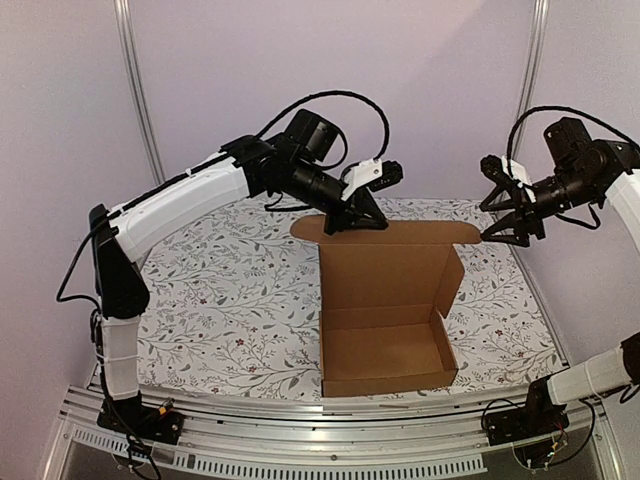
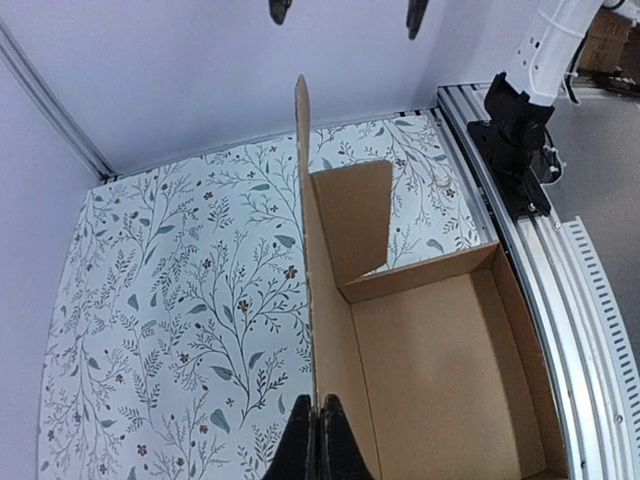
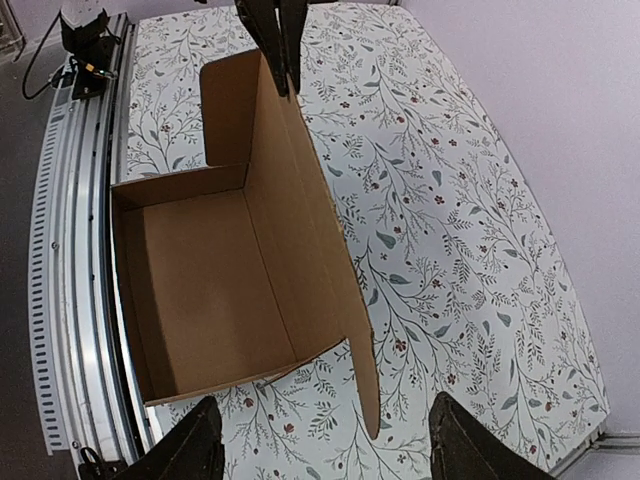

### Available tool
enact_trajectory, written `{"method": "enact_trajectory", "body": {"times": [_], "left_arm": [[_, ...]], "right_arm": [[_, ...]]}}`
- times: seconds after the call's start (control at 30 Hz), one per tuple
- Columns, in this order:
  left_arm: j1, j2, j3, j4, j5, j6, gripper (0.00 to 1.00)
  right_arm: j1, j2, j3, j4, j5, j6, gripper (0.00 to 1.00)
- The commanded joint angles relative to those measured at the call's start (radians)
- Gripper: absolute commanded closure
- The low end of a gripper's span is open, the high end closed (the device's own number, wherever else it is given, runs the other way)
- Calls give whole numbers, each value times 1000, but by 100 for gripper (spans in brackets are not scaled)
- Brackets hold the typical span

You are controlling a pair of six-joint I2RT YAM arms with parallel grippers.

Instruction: Fold the paper box

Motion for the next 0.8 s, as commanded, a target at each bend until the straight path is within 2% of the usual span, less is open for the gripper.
{"method": "enact_trajectory", "body": {"times": [0.0, 0.23, 0.37, 0.53, 0.77], "left_arm": [[-15, -36, -48, -57, 12, 32, 100], [-15, -101, -145, -22, 0, 50, 100], [-13, -120, -165, 17, -10, 37, 100], [-11, -143, -196, 67, -4, 33, 100], [2, -148, -213, 105, -2, 5, 100]], "right_arm": [[-48, 3, 5, -317, 71, 32, 32], [-102, 83, 74, -261, 57, 37, 33], [-100, 100, 46, -232, 64, 33, 32], [-62, 83, -3, -223, 49, -5, 30], [26, 57, -41, -184, 44, 38, 30]]}}
